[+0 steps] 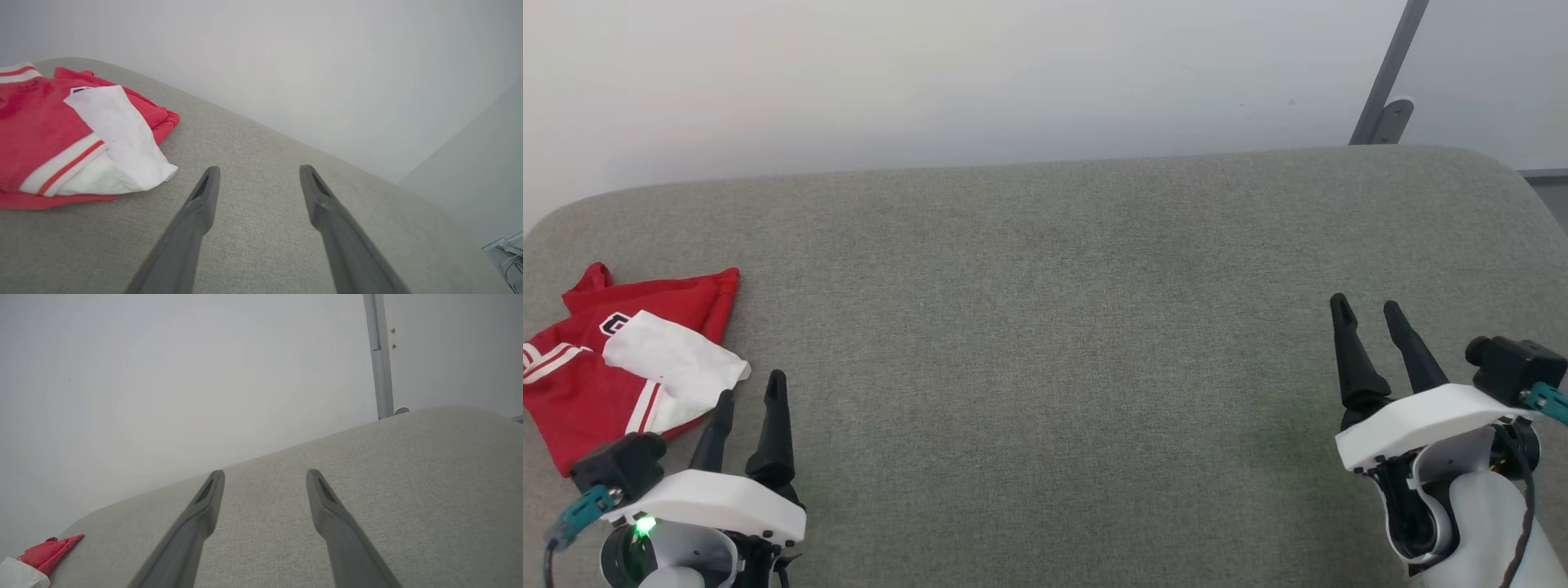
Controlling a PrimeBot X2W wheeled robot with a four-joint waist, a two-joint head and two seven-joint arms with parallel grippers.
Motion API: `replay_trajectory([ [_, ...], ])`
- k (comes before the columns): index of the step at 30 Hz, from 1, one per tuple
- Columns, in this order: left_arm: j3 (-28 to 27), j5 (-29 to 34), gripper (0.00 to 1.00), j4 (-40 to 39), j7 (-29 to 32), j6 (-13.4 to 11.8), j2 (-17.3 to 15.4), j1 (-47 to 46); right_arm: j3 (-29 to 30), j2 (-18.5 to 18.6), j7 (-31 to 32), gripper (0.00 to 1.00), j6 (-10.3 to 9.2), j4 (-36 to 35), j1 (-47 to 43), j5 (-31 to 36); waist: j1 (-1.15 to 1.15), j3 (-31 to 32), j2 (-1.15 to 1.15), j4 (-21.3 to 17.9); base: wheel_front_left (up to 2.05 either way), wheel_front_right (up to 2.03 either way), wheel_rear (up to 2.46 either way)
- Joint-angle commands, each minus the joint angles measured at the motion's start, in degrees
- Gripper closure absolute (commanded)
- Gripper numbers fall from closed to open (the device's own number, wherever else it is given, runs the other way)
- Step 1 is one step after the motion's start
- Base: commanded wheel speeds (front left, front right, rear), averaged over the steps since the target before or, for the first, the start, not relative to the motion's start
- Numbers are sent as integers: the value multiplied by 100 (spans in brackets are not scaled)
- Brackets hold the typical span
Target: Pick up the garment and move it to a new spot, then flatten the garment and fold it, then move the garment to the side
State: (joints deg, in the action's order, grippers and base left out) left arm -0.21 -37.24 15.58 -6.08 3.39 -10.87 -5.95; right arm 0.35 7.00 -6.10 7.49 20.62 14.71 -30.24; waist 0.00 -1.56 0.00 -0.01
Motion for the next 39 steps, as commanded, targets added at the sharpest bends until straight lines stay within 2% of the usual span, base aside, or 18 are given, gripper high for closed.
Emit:
replay_trajectory([
  [1, 27, 222, 0, -41, -65, -42, -66, -145, -4, 8, -66, 0, 0, -20, 144, 190, 0, -1, 0, -3, 0, 0, 0],
  [23, 280, 1412, 0, 64, -379, -199, -262, 1, 1, -13, -391, 0, 0, 178, 270, 1460, 0, -8, 0, -11, 0, 0, 0],
  [39, 224, 2078, 0, 178, -593, -133, -275, -11, 21, -30, -596, 0, 0, 209, 331, 1867, 0, -84, 0, 8, 0, 0, 0],
])
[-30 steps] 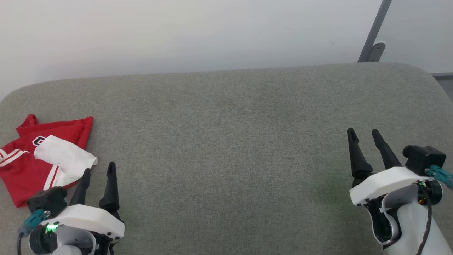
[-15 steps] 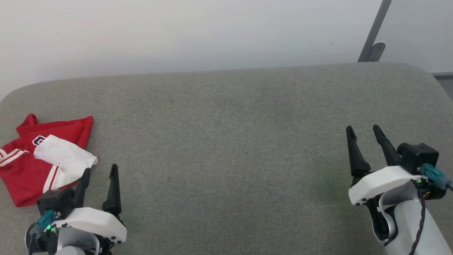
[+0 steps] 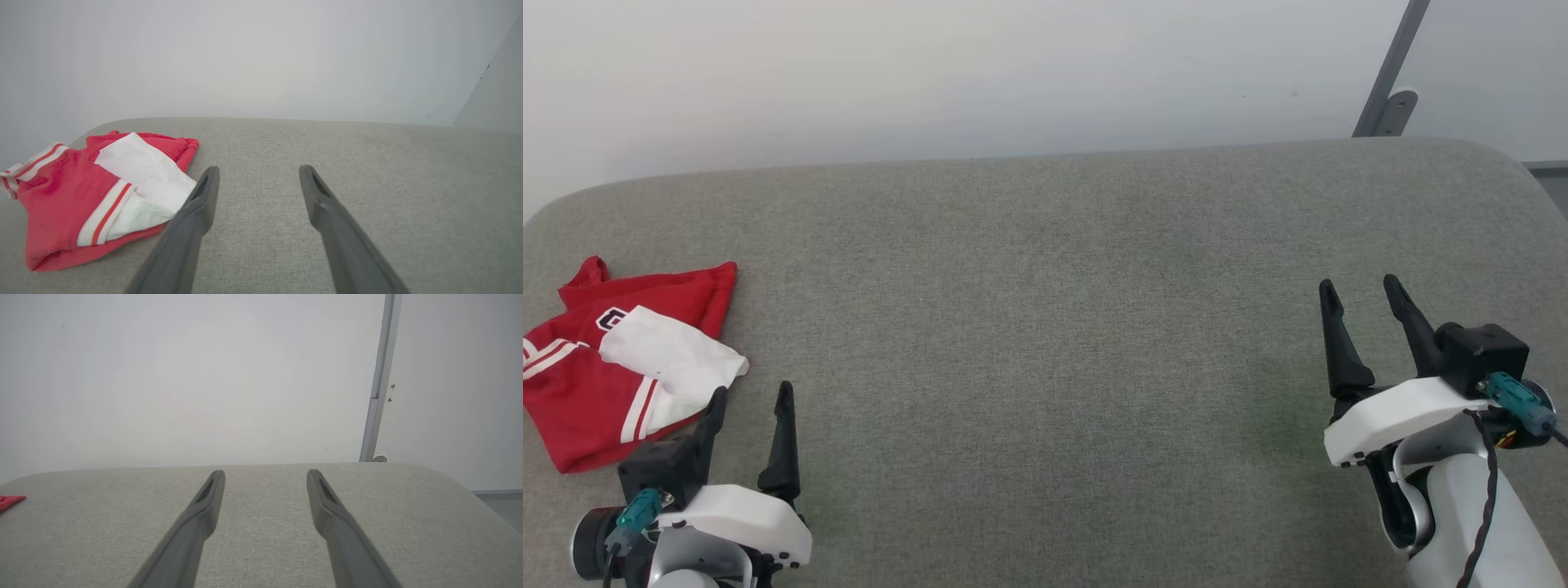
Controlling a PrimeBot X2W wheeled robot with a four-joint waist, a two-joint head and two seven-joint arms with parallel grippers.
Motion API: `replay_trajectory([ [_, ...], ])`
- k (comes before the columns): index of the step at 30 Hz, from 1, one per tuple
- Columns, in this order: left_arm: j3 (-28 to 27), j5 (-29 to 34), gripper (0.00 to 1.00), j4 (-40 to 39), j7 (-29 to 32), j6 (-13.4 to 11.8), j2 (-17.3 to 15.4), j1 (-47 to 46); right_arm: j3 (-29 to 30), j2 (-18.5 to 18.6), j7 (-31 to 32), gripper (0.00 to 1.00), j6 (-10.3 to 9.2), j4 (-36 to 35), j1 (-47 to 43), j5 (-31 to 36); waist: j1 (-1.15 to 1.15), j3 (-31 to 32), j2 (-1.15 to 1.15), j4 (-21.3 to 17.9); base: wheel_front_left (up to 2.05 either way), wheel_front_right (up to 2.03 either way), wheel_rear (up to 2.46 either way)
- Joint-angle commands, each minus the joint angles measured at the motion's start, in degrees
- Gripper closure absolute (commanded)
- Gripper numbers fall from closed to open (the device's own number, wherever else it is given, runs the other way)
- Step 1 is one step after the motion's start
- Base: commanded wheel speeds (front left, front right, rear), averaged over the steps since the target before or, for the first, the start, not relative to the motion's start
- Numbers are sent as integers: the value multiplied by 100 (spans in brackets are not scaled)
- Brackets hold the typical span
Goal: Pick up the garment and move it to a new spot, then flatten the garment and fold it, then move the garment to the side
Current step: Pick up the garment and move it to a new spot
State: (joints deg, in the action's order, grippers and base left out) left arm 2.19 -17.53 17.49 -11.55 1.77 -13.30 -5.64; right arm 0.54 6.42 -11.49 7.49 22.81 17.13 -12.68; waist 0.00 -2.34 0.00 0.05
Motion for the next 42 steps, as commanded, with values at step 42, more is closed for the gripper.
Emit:
replay_trajectory([
  [42, -1086, 1167, 0, -397, -374, 13, 967, 516, -1472, -342, -379, 0, -1, 182, 204, 642, 0, -256, 0, 2854, 0, 0, 0],
])
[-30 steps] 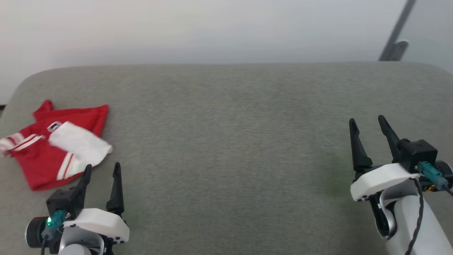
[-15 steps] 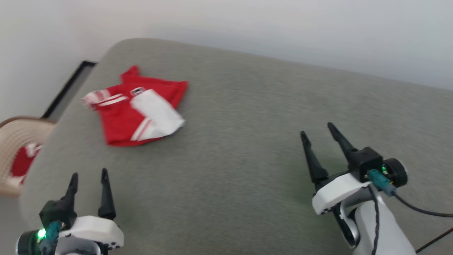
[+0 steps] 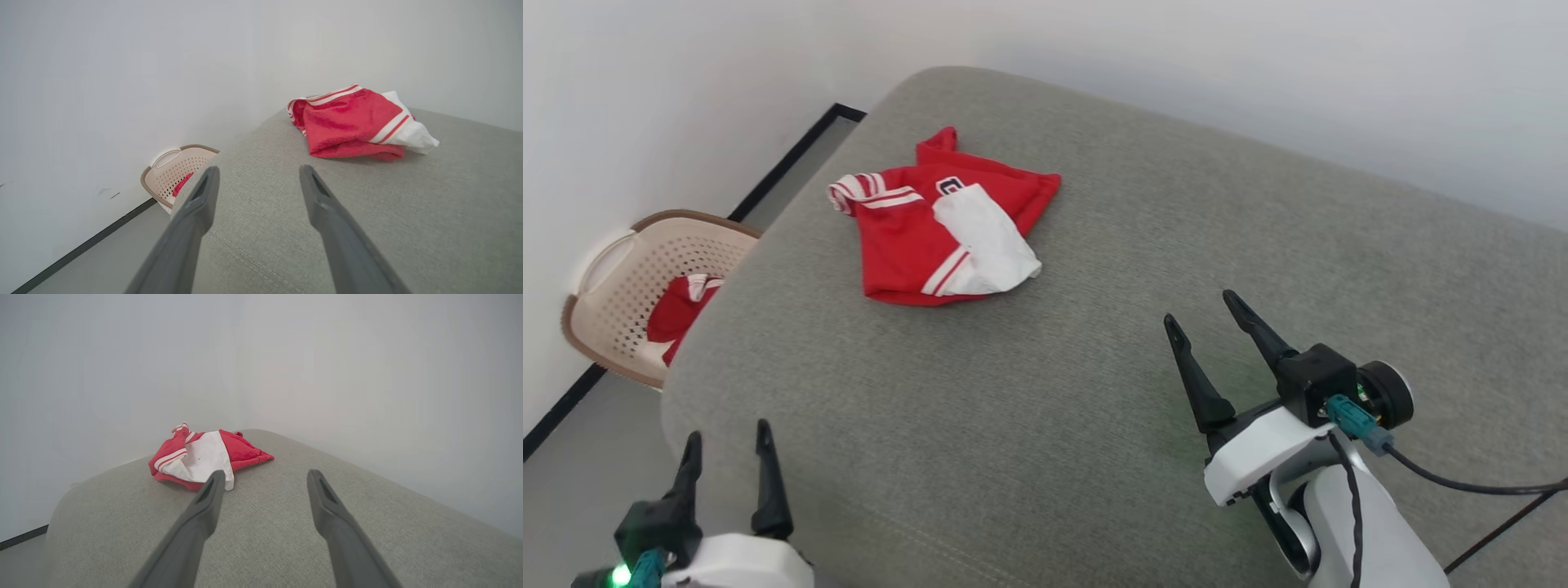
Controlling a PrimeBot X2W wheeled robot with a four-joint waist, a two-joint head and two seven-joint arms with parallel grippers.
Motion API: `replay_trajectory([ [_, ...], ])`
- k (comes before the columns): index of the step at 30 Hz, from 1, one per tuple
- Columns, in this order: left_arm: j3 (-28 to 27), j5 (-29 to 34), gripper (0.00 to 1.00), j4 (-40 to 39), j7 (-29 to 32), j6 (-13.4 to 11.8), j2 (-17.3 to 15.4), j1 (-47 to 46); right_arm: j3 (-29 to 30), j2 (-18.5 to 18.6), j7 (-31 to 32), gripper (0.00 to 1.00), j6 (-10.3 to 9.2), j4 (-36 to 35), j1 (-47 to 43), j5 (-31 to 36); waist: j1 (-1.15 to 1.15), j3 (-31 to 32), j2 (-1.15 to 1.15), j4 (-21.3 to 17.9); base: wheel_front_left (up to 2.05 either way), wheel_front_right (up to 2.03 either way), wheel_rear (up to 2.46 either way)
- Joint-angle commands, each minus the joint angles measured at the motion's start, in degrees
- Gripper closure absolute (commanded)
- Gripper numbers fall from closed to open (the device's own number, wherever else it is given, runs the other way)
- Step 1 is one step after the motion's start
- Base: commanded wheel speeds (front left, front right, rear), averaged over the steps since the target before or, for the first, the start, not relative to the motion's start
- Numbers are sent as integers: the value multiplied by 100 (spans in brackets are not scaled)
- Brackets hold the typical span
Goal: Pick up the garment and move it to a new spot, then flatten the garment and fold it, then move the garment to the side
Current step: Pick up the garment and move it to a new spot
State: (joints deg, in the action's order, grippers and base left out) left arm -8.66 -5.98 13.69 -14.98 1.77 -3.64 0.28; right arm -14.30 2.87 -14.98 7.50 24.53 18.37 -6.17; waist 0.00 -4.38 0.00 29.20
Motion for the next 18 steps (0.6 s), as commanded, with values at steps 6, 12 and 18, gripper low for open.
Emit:
replay_trajectory([
  [6, 118, -11, 0, 171, -30, 407, -282, -943, 43, 12, -29, 0, -2, 62, 247, 148, 0, -459, 0, -529, 0, 0, 0],
  [12, 224, -1009, 0, 1482, 207, 568, -955, -2548, 44, 12, -29, 0, -2, 54, 441, 301, 0, -1005, 0, -1071, 0, 0, 0],
  [18, 792, -2312, 0, 2471, 1030, 571, -1827, -3615, 54, 10, -29, 0, -2, 0, 619, 335, 0, -1444, 0, -1507, 0, 0, 0],
])
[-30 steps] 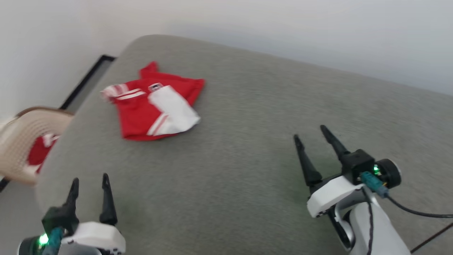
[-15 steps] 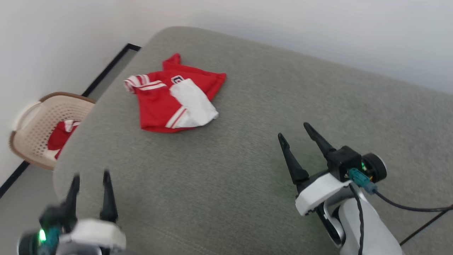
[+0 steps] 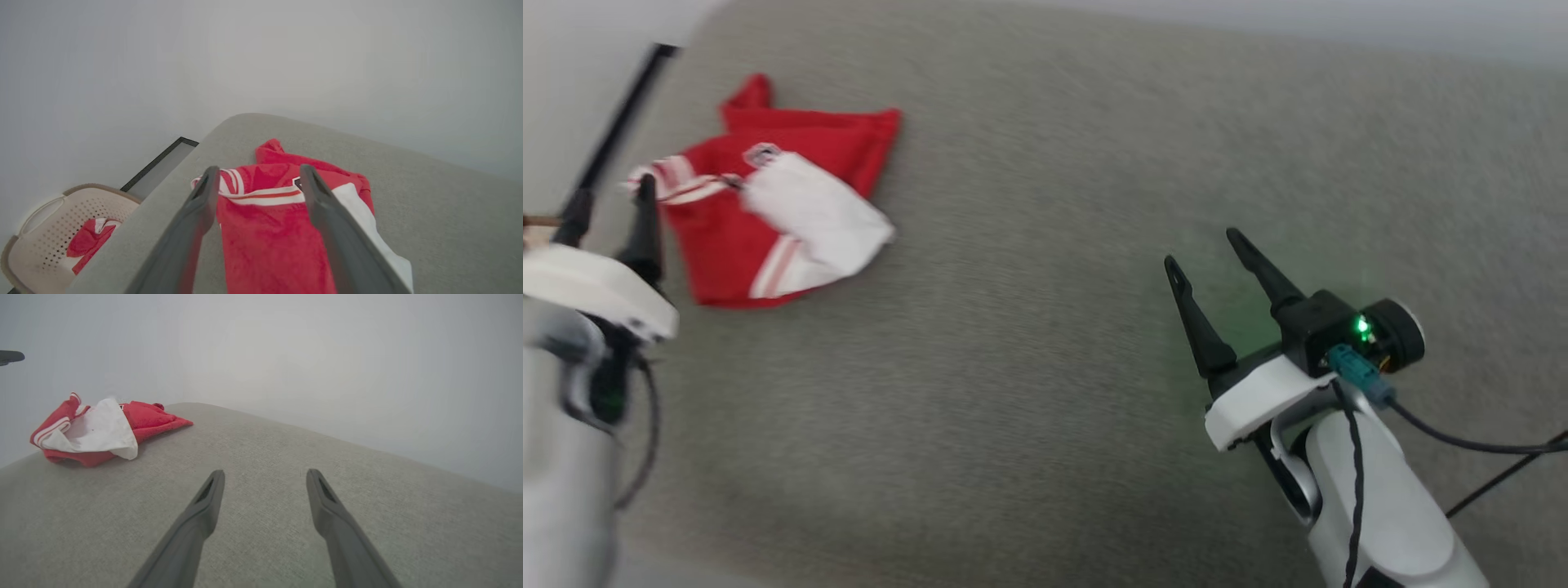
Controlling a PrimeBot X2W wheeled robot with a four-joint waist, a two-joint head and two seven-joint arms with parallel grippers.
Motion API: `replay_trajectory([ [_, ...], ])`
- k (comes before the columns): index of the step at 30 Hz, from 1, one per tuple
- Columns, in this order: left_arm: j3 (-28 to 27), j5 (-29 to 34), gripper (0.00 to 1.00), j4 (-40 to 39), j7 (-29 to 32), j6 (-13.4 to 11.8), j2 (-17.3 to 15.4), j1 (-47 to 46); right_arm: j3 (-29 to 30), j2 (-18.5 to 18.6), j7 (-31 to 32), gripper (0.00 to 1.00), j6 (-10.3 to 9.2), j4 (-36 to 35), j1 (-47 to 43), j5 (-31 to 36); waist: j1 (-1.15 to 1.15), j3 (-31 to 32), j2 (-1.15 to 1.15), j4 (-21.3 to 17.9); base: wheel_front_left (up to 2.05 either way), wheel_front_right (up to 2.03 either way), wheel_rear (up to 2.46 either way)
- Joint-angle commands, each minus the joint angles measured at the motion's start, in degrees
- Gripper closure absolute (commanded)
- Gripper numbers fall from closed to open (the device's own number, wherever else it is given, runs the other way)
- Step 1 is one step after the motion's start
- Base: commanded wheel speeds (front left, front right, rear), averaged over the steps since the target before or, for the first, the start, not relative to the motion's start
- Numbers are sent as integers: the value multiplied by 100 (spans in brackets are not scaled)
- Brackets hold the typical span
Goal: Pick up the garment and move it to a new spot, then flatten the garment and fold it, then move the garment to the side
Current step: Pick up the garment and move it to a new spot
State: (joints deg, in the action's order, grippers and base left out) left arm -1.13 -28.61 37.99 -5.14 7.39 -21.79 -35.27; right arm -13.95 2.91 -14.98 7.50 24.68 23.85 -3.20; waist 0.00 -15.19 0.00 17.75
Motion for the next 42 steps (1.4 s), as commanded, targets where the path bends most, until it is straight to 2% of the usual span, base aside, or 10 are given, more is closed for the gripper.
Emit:
replay_trajectory([
  [1, 128, -308, 0, 183, 242, 10, -200, -233, 7, 7, -29, 0, -2, -33, 102, 37, 0, -451, 0, -451, 0, 0, 0],
  [6, 611, -1581, 0, 767, 1468, 11, -739, -805, 10, 5, -29, 0, -3, -108, 276, 85, 0, -845, 0, -779, 0, 0, 0],
  [11, 890, -2171, 0, 1515, 2459, 11, -1142, -1213, -39, 1, -29, 0, -2, -169, 472, 148, 0, -1190, 0, -1021, 0, 0, 0],
  [16, 1175, -2431, 0, 2138, 3324, 12, -1101, -1468, -62, 5, -29, 0, -3, -232, 588, 211, 0, -1421, 0, -1144, 0, 0, 0],
  [20, 1351, -2637, 0, 2315, 3551, 9, -985, -1493, -66, 15, -21, 0, -3, -241, 613, 239, 0, -1510, 0, -1187, 0, 0, 0],
  [21, 1388, -2695, 31, 2319, 3563, 4, -954, -1477, -61, 19, -21, 0, -3, -236, 618, 246, 0, -1510, 0, -1187, 0, 0, 0],
  [22, 1452, -2712, 73, 2267, 3578, 4, -925, -1448, -54, 24, -21, 0, -3, -228, 624, 248, 0, -1498, 0, -1184, 0, 0, 0],
  [23, 1486, -2776, 100, 2231, 3562, 6, -914, -1420, -49, 25, -20, 0, -4, -224, 624, 244, 0, -1474, 0, -1175, 0, 0, 0],
  [32, 1515, -3336, 100, 1486, 2367, 18, -1154, -1630, 9, 7, -21, 0, -3, -265, 412, -4, 0, -804, 0, -1073, 0, 0, 0],
  [42, 2030, -3938, 100, -98, 2246, 14, -811, -1588, 90, 11, -21, 0, -3, -343, 98, -431, 0, -220, 0, -1347, 0, 0, 0],
])
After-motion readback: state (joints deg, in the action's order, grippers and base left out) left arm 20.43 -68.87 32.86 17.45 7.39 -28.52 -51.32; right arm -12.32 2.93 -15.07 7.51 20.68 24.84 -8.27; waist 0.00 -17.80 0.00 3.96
